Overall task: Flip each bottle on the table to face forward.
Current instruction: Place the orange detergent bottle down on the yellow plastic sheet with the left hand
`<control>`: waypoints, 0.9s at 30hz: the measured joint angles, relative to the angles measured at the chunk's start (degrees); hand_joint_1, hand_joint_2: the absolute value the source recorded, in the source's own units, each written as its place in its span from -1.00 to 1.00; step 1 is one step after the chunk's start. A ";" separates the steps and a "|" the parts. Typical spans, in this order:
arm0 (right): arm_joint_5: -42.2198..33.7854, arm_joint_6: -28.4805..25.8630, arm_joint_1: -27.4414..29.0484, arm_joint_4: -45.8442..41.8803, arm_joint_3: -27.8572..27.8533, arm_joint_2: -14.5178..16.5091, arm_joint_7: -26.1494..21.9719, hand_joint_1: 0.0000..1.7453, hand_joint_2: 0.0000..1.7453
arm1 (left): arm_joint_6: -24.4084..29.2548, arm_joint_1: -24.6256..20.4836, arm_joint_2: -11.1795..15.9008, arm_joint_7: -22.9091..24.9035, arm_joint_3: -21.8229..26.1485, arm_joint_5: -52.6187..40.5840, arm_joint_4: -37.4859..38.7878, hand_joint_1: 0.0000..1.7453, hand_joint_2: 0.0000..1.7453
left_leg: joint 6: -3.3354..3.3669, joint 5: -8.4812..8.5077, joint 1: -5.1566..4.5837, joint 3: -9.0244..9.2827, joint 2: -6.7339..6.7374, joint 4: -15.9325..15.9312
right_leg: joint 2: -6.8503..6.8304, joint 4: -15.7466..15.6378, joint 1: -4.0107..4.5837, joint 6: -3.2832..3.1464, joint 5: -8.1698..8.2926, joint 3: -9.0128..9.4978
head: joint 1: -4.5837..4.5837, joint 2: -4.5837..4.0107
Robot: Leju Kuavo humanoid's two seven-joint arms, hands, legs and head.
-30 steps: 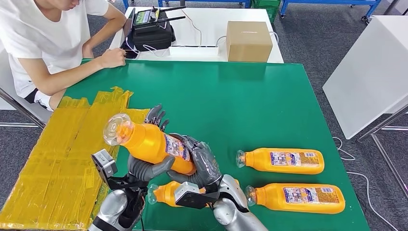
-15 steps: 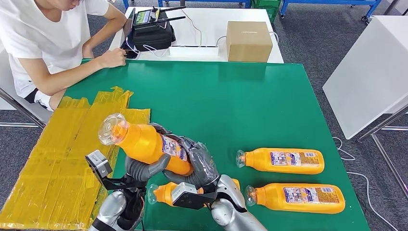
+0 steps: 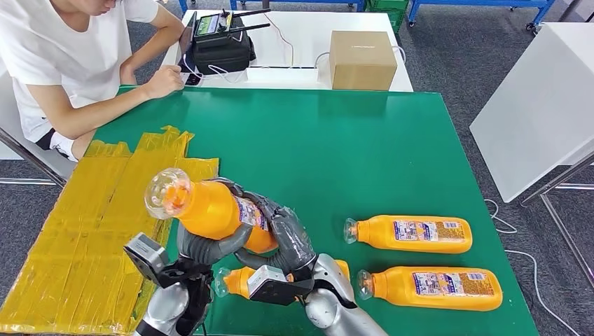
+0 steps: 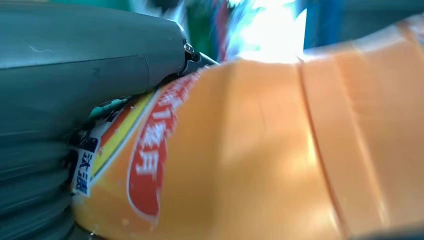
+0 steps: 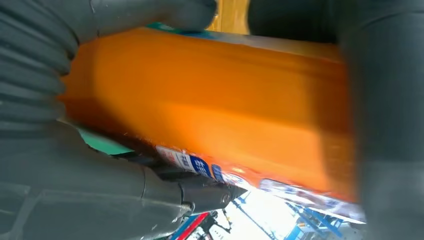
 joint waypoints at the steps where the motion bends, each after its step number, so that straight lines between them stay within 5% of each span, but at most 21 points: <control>1: -0.62 0.47 0.06 -0.59 -0.13 -0.17 0.03 -1.00 1.00 | 4.03 -0.46 0.25 0.09 -0.30 -6.88 -0.11 1.00 1.00 | 0.00 0.00 0.00 0.00 0.00 0.00 | 0.00 0.00 0.00 0.00 0.00 0.00 | 0.01 0.00; 4: -2.21 2.52 1.15 -3.73 -1.00 -1.30 0.04 -1.00 1.00 | 14.26 -3.22 1.98 3.50 0.21 -26.15 0.08 1.00 1.00 | 0.00 0.00 -0.01 0.02 0.00 0.00 | 0.01 0.00 0.00 0.00 0.01 0.02 | 0.00 0.00; 8: -3.07 3.95 2.59 -7.07 -2.13 -2.42 0.08 -1.00 -1.00 | 18.93 -5.71 3.89 6.25 1.92 -35.67 0.57 1.00 1.00 | -0.02 0.02 0.00 0.04 0.01 0.00 | 0.02 0.00 0.03 0.00 0.01 0.03 | -0.04 0.00; 17: -3.38 4.26 2.97 -8.59 -2.58 -2.91 0.07 -1.00 -1.00 | 19.84 -6.50 4.44 7.62 2.28 -39.01 0.86 1.00 1.00 | -0.02 0.02 0.03 0.04 0.01 0.00 | 0.01 0.00 0.04 0.00 0.01 0.05 | 0.00 0.00; 20: -5.93 5.18 5.05 -14.28 -5.15 -4.54 -0.43 -1.00 -1.00 | 24.23 -8.96 6.98 17.74 4.43 -62.10 3.35 1.00 1.00 | -0.02 0.02 0.03 0.02 0.01 0.00 | 0.01 0.01 0.03 0.00 0.01 0.04 | 0.01 0.00; 22: -7.34 5.68 6.42 -18.34 -7.08 -5.79 -0.79 -1.00 0.00 | 25.13 -11.26 9.83 26.74 5.66 -77.65 6.06 1.00 1.00 | -0.02 0.02 0.03 0.01 0.02 0.00 | 0.02 0.01 0.04 0.00 0.01 -0.01 | 0.02 0.00; 24: -7.85 5.66 6.95 -19.86 -7.83 -6.23 -0.92 -1.00 1.00 | 22.40 -14.51 13.66 37.99 2.90 -83.59 8.83 1.00 1.00 | -0.03 0.03 0.04 0.03 0.04 0.00 | 0.06 0.01 0.06 -0.01 0.02 -0.06 | 0.02 0.00; 27: -8.64 5.62 7.80 -21.55 -9.02 -6.66 -0.92 -1.00 1.00 | 16.83 -21.32 20.16 51.90 -6.01 -85.37 16.51 1.00 1.00 | -0.03 0.03 0.05 0.15 0.08 -0.01 | 0.13 0.02 0.11 -0.02 0.03 0.07 | -0.02 0.00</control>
